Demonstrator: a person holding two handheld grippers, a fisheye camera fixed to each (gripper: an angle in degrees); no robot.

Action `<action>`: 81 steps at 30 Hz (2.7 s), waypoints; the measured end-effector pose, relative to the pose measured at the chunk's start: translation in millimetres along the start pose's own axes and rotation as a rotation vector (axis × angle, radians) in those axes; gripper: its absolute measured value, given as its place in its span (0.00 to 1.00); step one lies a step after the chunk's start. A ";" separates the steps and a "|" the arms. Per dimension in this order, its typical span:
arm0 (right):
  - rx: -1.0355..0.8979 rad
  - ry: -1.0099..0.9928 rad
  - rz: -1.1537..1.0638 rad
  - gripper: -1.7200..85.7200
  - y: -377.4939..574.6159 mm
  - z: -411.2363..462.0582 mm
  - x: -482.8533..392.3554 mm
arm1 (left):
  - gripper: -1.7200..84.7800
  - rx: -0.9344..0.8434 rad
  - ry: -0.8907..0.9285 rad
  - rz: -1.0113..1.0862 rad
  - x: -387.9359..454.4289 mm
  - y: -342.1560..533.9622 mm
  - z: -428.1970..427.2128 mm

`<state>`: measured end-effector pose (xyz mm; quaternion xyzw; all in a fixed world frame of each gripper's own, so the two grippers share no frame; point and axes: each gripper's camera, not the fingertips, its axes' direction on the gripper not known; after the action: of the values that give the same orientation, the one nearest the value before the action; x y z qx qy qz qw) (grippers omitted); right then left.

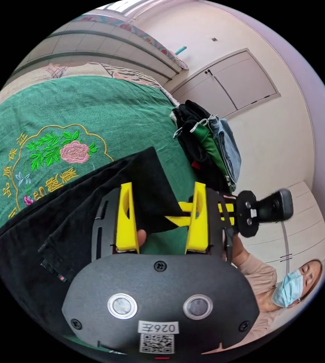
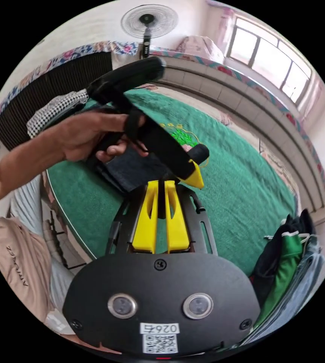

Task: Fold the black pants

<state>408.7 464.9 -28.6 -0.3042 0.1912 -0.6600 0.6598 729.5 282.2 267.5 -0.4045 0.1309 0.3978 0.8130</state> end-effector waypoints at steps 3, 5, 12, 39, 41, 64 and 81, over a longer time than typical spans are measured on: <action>-0.005 0.103 -0.062 0.01 10.4 17.7 -36.4 | 0.16 -0.008 -0.057 0.000 -9.4 -0.7 -10.2; -0.009 0.106 -0.043 0.02 18.9 27.7 -40.3 | 0.11 0.007 -0.035 -0.034 -21.7 2.1 -17.8; -0.032 -0.081 0.144 0.18 54.4 74.5 -2.3 | 0.08 0.024 0.009 -0.087 -42.6 2.7 -21.5; 0.028 -0.079 0.029 0.04 45.2 42.9 4.8 | 0.08 -0.016 0.095 0.116 -128.1 57.7 -135.9; 0.062 -0.193 0.005 0.05 29.4 64.7 0.2 | 0.07 -0.021 0.045 0.015 -191.7 92.7 -160.8; -0.182 -0.426 0.123 0.01 80.5 145.5 246.4 | 0.02 0.398 -0.336 0.020 -272.3 304.0 -159.0; 0.036 -0.434 0.423 0.02 164.2 56.2 552.7 | 0.17 0.466 -0.426 -0.170 -372.9 378.8 -175.6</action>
<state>600.2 -81.7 -11.9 -0.3797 0.0934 -0.4307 0.8134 221.4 81.6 145.1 -0.1248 0.0109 0.3636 0.9231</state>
